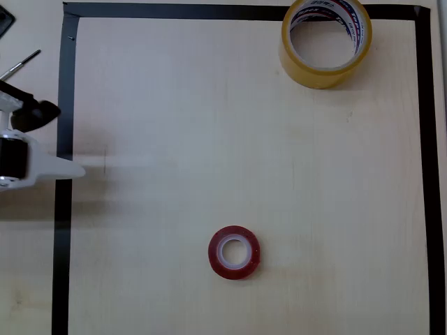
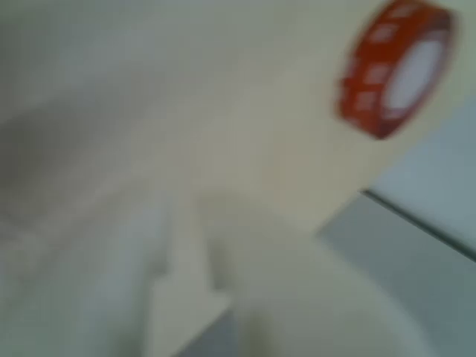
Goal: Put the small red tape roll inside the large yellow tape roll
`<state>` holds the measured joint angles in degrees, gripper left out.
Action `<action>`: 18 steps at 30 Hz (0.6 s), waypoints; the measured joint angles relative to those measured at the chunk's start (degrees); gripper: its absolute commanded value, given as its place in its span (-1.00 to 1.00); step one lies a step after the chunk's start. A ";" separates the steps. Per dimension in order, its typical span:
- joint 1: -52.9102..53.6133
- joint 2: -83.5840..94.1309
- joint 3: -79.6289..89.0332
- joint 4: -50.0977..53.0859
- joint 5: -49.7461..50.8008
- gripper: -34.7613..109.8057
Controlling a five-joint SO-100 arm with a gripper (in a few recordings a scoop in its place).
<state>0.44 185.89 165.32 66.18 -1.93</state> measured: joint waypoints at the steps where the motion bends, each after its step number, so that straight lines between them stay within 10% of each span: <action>1: 0.53 -3.52 -2.02 -0.70 0.00 -0.52; 18: 11.43 -72.69 -46.67 -14.24 0.18 -0.52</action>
<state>11.87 113.20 118.65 51.94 -1.76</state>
